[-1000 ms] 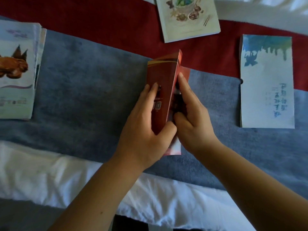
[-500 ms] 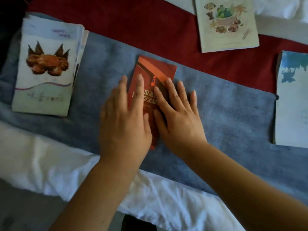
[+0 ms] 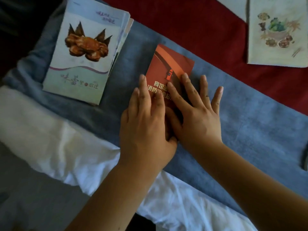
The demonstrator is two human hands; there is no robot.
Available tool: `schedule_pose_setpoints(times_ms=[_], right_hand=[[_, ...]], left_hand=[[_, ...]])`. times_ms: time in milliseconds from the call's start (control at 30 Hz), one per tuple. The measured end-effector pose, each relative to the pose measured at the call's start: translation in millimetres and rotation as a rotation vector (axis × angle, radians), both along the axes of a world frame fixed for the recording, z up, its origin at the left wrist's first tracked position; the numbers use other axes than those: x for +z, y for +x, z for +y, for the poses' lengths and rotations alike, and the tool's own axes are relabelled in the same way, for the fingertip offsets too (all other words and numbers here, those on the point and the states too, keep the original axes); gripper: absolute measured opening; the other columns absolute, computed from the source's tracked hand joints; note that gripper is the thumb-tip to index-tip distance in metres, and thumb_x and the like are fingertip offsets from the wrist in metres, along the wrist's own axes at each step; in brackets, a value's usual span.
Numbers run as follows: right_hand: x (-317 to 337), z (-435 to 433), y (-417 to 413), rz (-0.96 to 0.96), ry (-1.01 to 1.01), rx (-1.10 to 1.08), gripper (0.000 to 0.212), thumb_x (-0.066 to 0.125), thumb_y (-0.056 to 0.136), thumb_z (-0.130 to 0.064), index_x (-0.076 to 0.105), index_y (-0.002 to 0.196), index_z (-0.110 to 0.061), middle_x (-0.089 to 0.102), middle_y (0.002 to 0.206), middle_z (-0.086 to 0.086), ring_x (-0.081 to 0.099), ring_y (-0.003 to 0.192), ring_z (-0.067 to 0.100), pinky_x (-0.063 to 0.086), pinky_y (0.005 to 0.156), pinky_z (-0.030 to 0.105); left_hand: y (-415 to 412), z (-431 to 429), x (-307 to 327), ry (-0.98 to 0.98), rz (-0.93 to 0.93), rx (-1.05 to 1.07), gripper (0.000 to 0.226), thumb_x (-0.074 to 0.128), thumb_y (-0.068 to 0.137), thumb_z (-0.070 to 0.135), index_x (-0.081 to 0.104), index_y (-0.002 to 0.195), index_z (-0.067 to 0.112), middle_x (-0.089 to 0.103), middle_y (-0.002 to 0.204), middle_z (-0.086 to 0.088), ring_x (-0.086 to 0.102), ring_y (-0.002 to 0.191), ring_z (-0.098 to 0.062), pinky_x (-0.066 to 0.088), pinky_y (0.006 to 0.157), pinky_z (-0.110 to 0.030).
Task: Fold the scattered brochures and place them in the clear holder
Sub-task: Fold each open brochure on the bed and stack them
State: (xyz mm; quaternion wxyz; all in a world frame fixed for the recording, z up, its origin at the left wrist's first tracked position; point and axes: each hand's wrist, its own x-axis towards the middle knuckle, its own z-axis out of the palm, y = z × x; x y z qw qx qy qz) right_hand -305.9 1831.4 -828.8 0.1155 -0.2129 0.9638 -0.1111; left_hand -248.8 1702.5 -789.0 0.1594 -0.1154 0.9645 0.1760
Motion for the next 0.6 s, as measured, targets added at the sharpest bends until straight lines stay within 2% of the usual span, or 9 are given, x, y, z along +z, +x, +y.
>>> schedule_pose_setpoints(times_ms=[100, 233, 333, 433, 600], right_hand=[[0, -29, -6, -0.014, -0.033, 0.029, 0.06, 0.032, 0.104, -0.061, 0.021, 0.161, -0.044, 0.01, 0.173, 0.001, -0.005, 0.159, 0.035, -0.019, 0.123, 0.056], [4, -82, -18, -0.019, -0.138, 0.005, 0.061, 0.035, 0.103, -0.059, 0.024, 0.161, -0.044, 0.008, 0.174, 0.004, -0.005, 0.159, 0.035, -0.018, 0.124, 0.053], [8, -123, -34, -0.024, -0.189, 0.013, 0.06, 0.034, 0.104, -0.058, 0.024, 0.161, -0.044, 0.005, 0.174, 0.003, -0.007, 0.159, 0.035, -0.018, 0.124, 0.052], [10, -155, -52, -0.026, -0.191, 0.047, 0.061, 0.03, 0.103, -0.059, 0.021, 0.162, -0.045, 0.002, 0.174, 0.002, -0.01, 0.159, 0.034, -0.019, 0.124, 0.053], [2, -177, -68, -0.02, -0.145, 0.117, 0.057, 0.034, 0.105, -0.057, 0.023, 0.161, -0.047, 0.004, 0.174, 0.002, -0.014, 0.159, 0.033, -0.018, 0.124, 0.055]], left_hand=[[-3, -22, 10, -0.054, 0.05, 0.02, 0.078, 0.068, 0.088, 0.031, 0.033, 0.158, 0.021, -0.007, 0.171, -0.007, 0.009, 0.155, -0.032, 0.027, 0.118, -0.046], [-15, -64, 23, -0.108, 0.185, 0.048, 0.072, 0.064, 0.087, 0.011, 0.04, 0.155, 0.016, 0.007, 0.171, -0.008, 0.022, 0.151, -0.031, 0.029, 0.118, -0.045], [-28, -101, 24, -0.144, 0.203, 0.05, 0.072, 0.064, 0.092, 0.013, 0.035, 0.158, 0.018, 0.004, 0.172, -0.005, 0.016, 0.153, -0.028, 0.026, 0.122, -0.043], [-38, -131, 20, -0.147, 0.198, 0.069, 0.077, 0.071, 0.089, 0.017, 0.036, 0.157, 0.019, 0.008, 0.171, -0.006, 0.016, 0.154, -0.03, 0.029, 0.122, -0.048], [-39, -161, 4, -0.116, 0.089, 0.017, 0.085, 0.075, 0.079, 0.042, 0.039, 0.155, 0.026, -0.002, 0.172, -0.007, 0.013, 0.153, -0.031, 0.029, 0.12, -0.054]])
